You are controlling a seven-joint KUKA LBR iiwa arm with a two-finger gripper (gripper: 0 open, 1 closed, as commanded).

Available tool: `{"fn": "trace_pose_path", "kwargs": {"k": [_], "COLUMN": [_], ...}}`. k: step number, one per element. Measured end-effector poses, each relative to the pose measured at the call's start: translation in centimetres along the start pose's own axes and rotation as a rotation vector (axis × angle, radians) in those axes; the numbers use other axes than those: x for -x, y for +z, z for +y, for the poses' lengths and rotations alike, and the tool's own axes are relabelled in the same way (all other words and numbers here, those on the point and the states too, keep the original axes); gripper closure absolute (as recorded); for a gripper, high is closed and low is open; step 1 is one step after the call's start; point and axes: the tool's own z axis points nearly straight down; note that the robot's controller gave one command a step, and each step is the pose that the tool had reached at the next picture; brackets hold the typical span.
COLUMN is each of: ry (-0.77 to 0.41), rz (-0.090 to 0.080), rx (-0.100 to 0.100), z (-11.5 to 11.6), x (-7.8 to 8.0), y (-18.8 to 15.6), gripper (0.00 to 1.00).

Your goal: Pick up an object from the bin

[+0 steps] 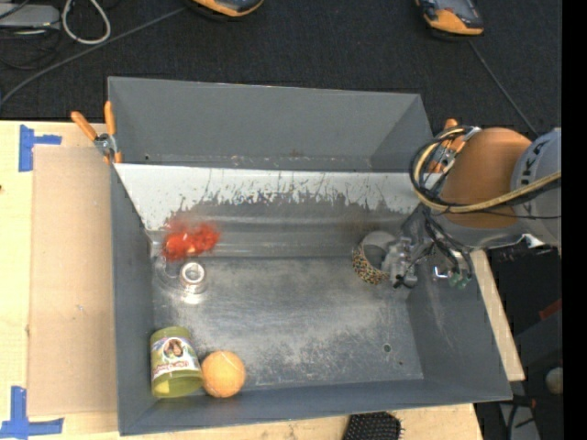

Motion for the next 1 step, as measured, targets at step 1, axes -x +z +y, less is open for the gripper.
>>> {"fn": "trace_pose_path", "kwargs": {"k": [1], "ry": [-0.108], "rz": [0.026], "rx": [0.002], "z": [-0.36], "x": [1.13], "y": [-0.78], "gripper": [1.0]}}
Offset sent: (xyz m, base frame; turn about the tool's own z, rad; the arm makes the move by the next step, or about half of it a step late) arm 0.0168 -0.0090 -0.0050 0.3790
